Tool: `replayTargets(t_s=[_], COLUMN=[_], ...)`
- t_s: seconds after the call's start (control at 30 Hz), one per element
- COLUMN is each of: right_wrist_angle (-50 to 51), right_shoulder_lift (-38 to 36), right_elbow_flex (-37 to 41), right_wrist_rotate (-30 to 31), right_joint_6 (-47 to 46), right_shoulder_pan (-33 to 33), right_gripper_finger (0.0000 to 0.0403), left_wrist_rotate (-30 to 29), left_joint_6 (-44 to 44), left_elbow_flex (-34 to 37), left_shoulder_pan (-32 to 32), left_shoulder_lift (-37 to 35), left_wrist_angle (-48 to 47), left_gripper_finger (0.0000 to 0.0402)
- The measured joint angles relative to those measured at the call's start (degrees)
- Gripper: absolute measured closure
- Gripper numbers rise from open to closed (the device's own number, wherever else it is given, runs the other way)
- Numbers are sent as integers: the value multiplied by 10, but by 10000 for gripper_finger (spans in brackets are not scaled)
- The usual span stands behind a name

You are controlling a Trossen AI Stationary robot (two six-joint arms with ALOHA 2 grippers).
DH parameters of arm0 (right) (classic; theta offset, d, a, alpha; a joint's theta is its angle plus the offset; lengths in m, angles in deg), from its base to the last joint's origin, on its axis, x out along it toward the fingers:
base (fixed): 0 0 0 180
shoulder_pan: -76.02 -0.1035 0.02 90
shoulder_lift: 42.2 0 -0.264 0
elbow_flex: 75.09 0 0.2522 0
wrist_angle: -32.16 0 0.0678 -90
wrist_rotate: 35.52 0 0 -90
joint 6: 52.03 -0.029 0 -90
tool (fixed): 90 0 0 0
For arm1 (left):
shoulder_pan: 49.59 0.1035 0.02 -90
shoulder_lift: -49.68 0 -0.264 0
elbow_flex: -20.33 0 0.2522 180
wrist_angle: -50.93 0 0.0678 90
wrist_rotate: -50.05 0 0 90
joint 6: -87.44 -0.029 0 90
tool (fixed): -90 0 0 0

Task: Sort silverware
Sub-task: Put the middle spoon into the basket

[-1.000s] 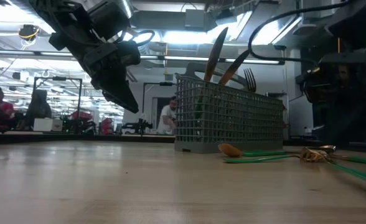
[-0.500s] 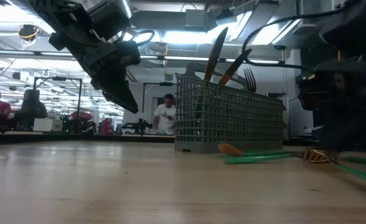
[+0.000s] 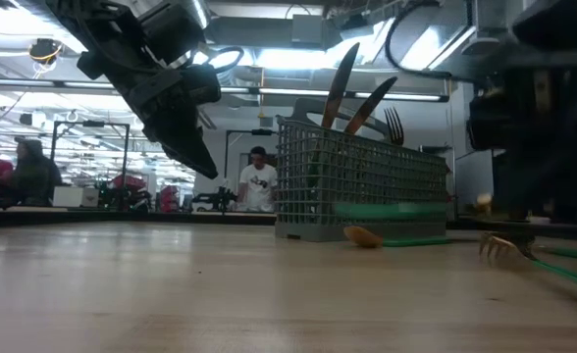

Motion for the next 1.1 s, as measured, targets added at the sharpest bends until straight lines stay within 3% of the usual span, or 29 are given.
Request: replayTargets(t_s=[0.4, 0.63, 0.83, 0.97, 1.1], right_wrist_angle=[32, 85, 325, 488, 559], right_shoulder_lift=[-208, -336, -376, -352, -316], right_elbow_flex=[0, -35, -169, -272, -353], right_wrist_rotate=[6, 73, 205, 322, 396], right_joint_6=[64, 173, 313, 378, 506], right_shoulder_pan=[0, 0, 0, 0, 0], right_gripper_finger=[396, 396, 398, 398, 398], left_wrist_rotate=[0, 0, 0, 0, 0], left_joint_6=[18, 20, 18, 18, 18], left_elbow_flex=[0, 0, 0, 0, 0], left_shoulder_pan=[0, 0, 0, 0, 0], left_shoulder_lift=[0, 0, 0, 0, 0], left_wrist_angle=[2, 10, 29, 30, 32], left_gripper_finger=[270, 270, 270, 270, 270])
